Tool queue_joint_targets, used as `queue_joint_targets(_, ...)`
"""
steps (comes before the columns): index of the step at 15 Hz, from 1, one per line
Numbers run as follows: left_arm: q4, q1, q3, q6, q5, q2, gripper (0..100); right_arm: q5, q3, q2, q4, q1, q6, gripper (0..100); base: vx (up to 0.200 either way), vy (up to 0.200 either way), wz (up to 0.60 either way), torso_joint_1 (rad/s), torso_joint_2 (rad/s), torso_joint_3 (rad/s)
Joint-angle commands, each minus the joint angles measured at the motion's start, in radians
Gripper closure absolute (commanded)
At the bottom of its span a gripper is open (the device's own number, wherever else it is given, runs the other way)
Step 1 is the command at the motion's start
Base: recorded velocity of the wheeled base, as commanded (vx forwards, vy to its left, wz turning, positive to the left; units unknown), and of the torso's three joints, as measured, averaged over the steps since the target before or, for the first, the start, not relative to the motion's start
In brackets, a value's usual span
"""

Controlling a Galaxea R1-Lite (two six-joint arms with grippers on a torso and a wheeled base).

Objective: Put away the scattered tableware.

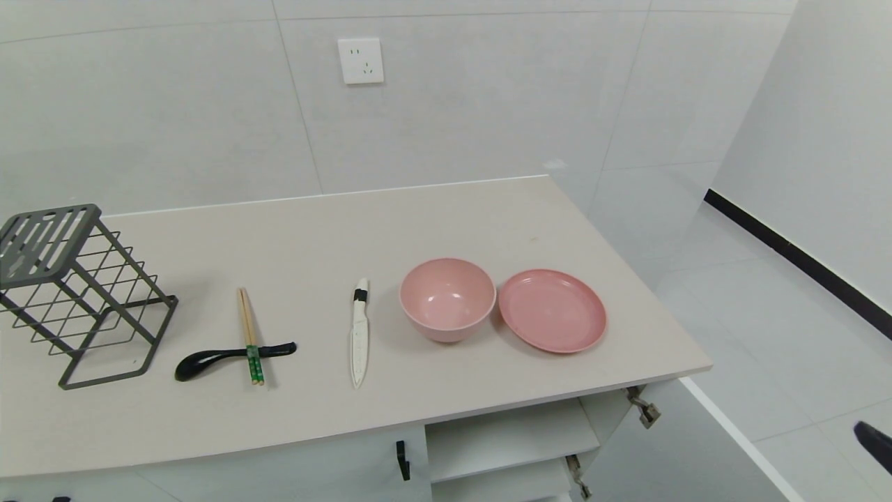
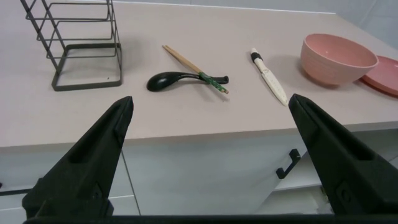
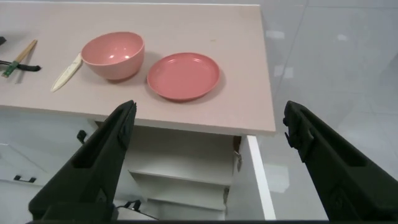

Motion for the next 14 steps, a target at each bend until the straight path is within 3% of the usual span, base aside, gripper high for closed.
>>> queue_joint_targets(1, -0.001, 0.000, 0.000, 0.000, -0.001, 0.001, 0, 0.027, -0.015, 0.285, -0.137, 0.005, -0.003, 0, 0.000, 0.000, 0.00, 0.000, 0.00, 0.000)
queue_joint_targets(10, -0.004, 0.000, 0.002, -0.004, 0.004, 0.001, 0, 0.090, -0.053, 0.803, -0.496, -0.029, -0.009, 0, 0.000, 0.000, 0.00, 0.000, 0.00, 0.000)
queue_joint_targets(14, -0.004, 0.000, 0.002, -0.001, 0.005, 0.001, 0, 0.092, -0.104, 0.898, -0.537, -0.029, -0.008, 0, 0.000, 0.000, 0.00, 0.000, 0.00, 0.000)
